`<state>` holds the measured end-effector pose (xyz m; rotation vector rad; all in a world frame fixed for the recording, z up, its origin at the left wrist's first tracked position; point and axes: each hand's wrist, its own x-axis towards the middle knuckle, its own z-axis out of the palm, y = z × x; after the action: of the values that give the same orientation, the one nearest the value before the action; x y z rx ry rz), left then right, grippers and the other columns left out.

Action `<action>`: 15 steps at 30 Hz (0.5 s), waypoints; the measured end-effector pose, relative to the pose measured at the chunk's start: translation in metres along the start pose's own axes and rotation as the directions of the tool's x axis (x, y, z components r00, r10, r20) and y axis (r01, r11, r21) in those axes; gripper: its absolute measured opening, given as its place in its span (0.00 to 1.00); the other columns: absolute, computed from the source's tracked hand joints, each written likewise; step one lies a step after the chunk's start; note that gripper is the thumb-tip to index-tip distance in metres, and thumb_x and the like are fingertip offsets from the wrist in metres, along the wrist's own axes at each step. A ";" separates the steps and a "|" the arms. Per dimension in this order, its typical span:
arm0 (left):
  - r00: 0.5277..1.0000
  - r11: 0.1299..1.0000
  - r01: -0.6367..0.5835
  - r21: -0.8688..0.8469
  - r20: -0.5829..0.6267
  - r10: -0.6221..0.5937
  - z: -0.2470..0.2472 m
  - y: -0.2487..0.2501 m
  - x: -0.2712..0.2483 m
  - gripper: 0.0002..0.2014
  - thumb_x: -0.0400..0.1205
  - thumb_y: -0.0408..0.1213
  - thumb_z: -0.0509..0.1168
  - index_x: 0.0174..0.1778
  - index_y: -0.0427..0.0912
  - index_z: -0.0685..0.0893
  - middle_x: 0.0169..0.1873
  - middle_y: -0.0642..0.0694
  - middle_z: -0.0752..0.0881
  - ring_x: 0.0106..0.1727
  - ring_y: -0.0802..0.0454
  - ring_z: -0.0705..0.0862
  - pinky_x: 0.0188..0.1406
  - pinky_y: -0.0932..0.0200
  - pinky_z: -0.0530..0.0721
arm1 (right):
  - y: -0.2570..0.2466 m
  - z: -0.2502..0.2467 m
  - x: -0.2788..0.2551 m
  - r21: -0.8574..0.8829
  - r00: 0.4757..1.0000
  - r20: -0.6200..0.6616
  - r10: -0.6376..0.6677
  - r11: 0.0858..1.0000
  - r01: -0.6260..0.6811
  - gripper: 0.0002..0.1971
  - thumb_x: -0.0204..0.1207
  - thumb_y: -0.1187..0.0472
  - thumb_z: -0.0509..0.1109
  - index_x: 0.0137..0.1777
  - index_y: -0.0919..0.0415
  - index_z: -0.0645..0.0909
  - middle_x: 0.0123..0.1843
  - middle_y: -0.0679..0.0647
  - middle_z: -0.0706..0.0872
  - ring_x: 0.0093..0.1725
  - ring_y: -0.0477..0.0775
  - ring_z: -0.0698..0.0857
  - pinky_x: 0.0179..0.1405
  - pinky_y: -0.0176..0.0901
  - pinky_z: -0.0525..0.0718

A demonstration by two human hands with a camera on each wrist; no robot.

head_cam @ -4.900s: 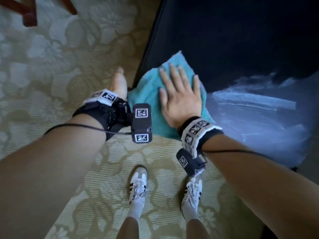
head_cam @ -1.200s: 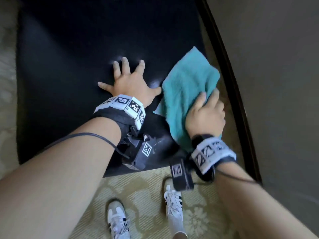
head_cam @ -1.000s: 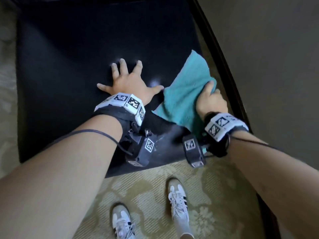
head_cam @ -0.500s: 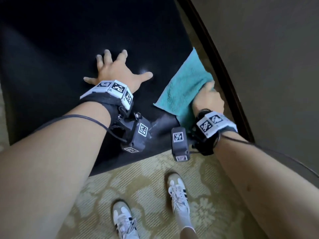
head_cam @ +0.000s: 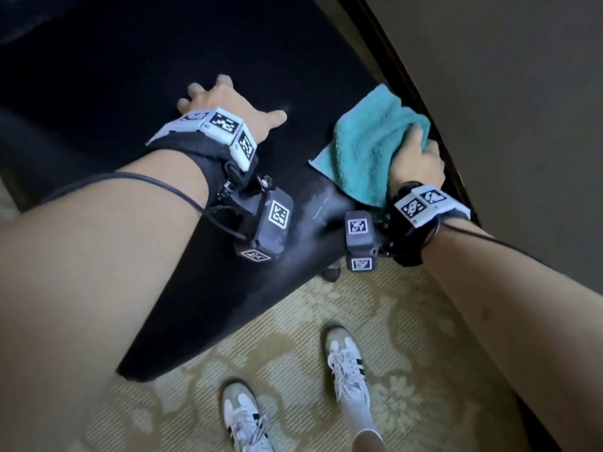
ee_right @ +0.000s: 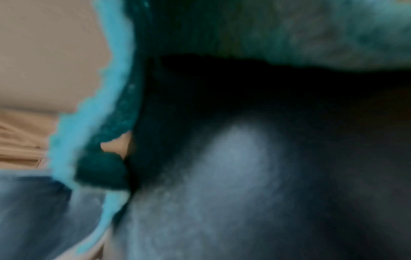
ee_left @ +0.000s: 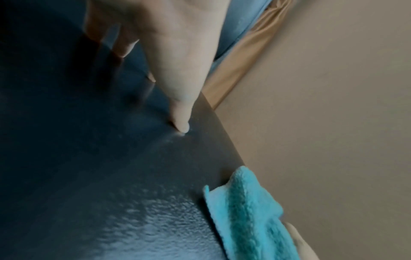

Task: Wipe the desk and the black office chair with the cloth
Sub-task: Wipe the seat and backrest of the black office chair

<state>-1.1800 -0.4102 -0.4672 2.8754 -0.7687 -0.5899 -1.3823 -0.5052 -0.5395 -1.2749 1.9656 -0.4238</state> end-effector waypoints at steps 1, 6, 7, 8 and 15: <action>1.000 1.000 -0.008 0.021 0.013 0.007 -0.004 -0.004 0.000 0.50 0.65 0.73 0.67 0.79 0.50 0.64 0.77 0.37 0.65 0.78 0.34 0.62 0.72 0.35 0.65 | -0.006 0.002 0.005 0.012 1.000 0.022 0.011 1.000 -0.012 0.29 0.80 0.33 0.48 0.74 0.47 0.72 0.71 0.57 0.76 0.68 0.63 0.76 0.70 0.55 0.69; 0.955 0.965 -0.259 0.053 0.166 0.247 0.000 -0.035 -0.012 0.54 0.61 0.74 0.70 0.81 0.69 0.52 0.84 0.55 0.39 0.84 0.52 0.36 0.74 0.20 0.44 | -0.009 0.023 -0.023 0.253 1.000 0.002 -0.016 0.967 0.015 0.32 0.82 0.36 0.53 0.84 0.44 0.54 0.82 0.56 0.60 0.76 0.61 0.67 0.77 0.50 0.62; 0.951 0.965 -0.259 0.038 0.185 0.248 0.003 -0.036 -0.013 0.53 0.61 0.74 0.70 0.80 0.71 0.52 0.84 0.57 0.39 0.84 0.53 0.36 0.74 0.21 0.44 | 0.002 0.029 -0.048 0.280 0.998 -0.024 -0.059 0.958 0.064 0.33 0.84 0.40 0.55 0.85 0.50 0.51 0.83 0.58 0.59 0.79 0.60 0.64 0.77 0.45 0.57; 0.954 0.970 -0.242 0.025 0.189 0.233 0.005 -0.035 -0.013 0.53 0.61 0.73 0.71 0.80 0.72 0.52 0.84 0.58 0.40 0.84 0.54 0.36 0.74 0.21 0.44 | 0.014 0.036 -0.078 0.277 0.992 -0.051 -0.115 0.953 0.125 0.33 0.85 0.44 0.56 0.85 0.57 0.51 0.84 0.61 0.59 0.81 0.59 0.61 0.77 0.39 0.53; 0.975 0.985 -0.171 -0.009 0.141 0.171 0.011 -0.020 -0.008 0.52 0.61 0.72 0.72 0.80 0.71 0.54 0.84 0.57 0.43 0.84 0.54 0.38 0.74 0.20 0.46 | -0.013 0.035 -0.054 -0.126 0.972 0.228 -0.061 0.988 0.091 0.27 0.85 0.49 0.43 0.82 0.58 0.58 0.79 0.68 0.61 0.76 0.70 0.63 0.76 0.65 0.62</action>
<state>-1.1818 -0.3891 -0.4790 2.7549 -1.0261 -0.7762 -1.3359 -0.4593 -0.5330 -1.4222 1.7845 -0.1758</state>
